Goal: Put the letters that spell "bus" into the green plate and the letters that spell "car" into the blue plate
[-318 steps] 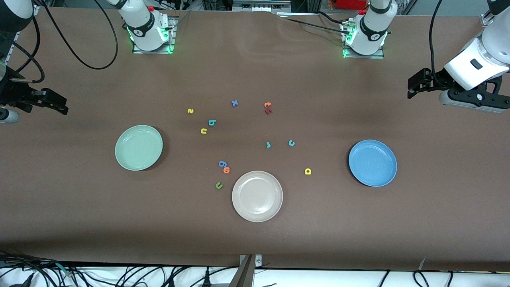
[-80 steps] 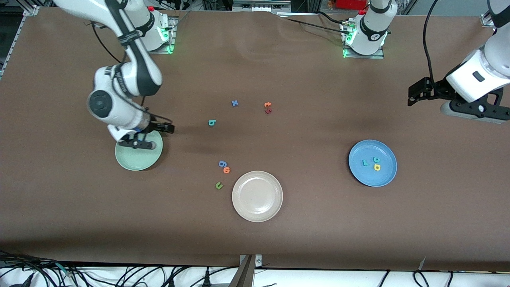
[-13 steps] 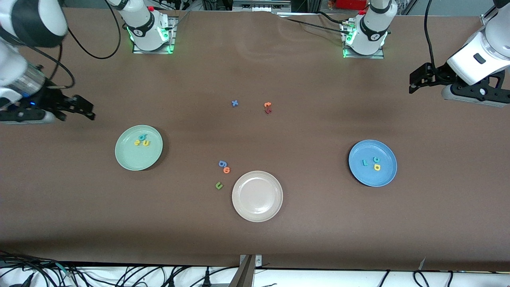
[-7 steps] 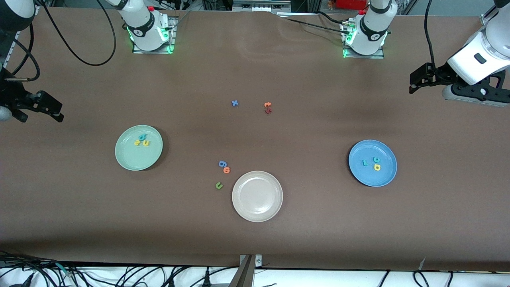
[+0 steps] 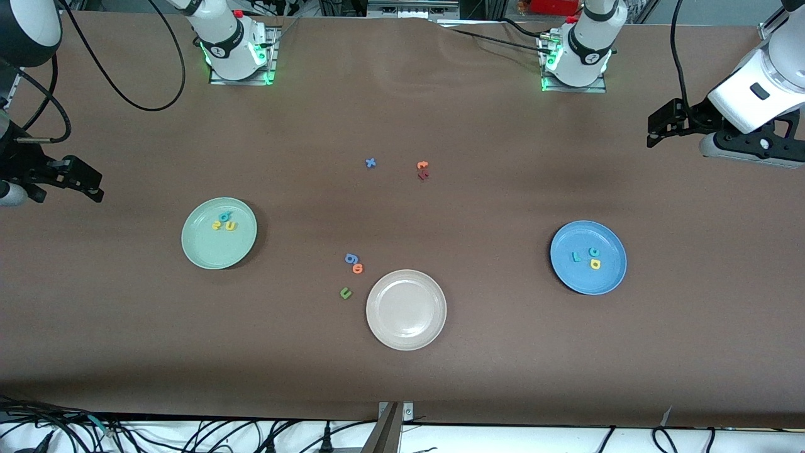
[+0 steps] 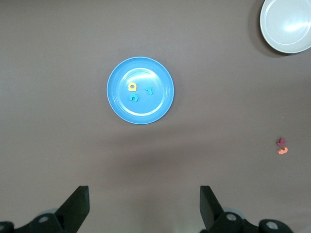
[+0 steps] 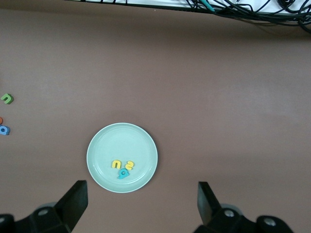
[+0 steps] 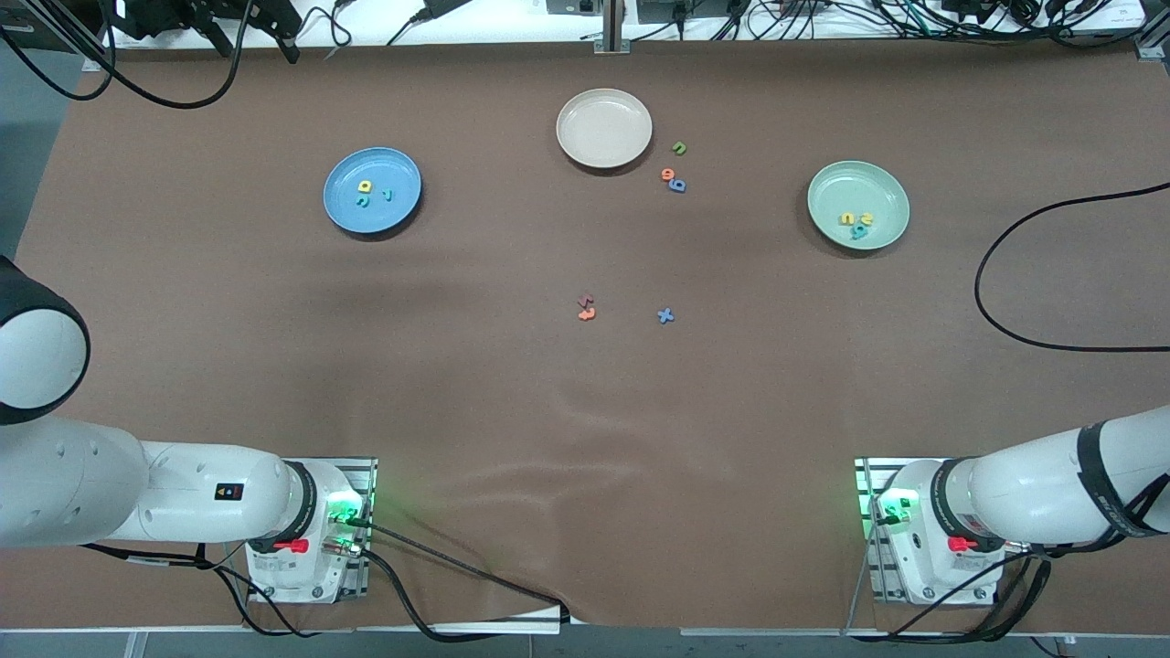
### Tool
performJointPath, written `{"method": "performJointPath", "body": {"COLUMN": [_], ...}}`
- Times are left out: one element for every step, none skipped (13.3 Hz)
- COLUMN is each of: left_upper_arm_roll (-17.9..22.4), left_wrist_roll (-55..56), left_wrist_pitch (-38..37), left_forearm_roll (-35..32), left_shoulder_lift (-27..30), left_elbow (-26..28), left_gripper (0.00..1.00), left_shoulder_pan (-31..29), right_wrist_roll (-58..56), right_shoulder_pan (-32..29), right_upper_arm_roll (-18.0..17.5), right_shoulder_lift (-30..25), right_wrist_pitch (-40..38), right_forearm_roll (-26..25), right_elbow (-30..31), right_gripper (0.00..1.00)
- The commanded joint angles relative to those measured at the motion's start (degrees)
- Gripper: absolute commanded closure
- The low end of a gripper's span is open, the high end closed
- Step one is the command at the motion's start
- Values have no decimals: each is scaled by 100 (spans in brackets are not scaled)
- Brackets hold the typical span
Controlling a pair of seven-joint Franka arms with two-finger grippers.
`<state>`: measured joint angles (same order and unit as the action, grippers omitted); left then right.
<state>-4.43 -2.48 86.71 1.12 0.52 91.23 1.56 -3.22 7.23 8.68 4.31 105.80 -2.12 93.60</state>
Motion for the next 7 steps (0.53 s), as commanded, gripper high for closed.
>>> {"method": "performJointPath", "body": {"left_upper_arm_roll": [-40, -40, -32, -31, -31, -31, -31], "left_wrist_roll": [-7, -7, -15, -15, -15, -15, -15], "left_wrist_pitch": [-119, -119, -128, -137, -137, -137, -137], "left_forearm_roll": [-51, -51, -51, -51, -51, -51, -51], "left_shoulder_lift": [80, 71, 80, 80, 71, 80, 71], "left_elbow": [-52, -52, -52, -61, -52, -61, -52], "left_gripper": [0, 0, 0, 0, 0, 0, 0], "left_shoulder_pan": [-33, -33, -33, -33, -33, -33, -33], "right_wrist_roll": [-74, -74, -74, -74, -74, -83, -91], "right_shoulder_pan": [-63, 24, 85, 138, 147, 148, 148], "right_upper_arm_roll": [-68, -50, -42, -41, -41, -41, -41], "right_shoulder_lift": [87, 157, 297, 420, 456, 456, 465], "right_wrist_pitch": [-191, -287, -566, -786, -815, -815, -824], "right_forearm_roll": [-78, -104, -165, -227, -236, -245, -236], "right_elbow": [-219, -376, -612, -850, -895, -905, -905], "right_gripper": [0, 0, 0, 0, 0, 0, 0]}}
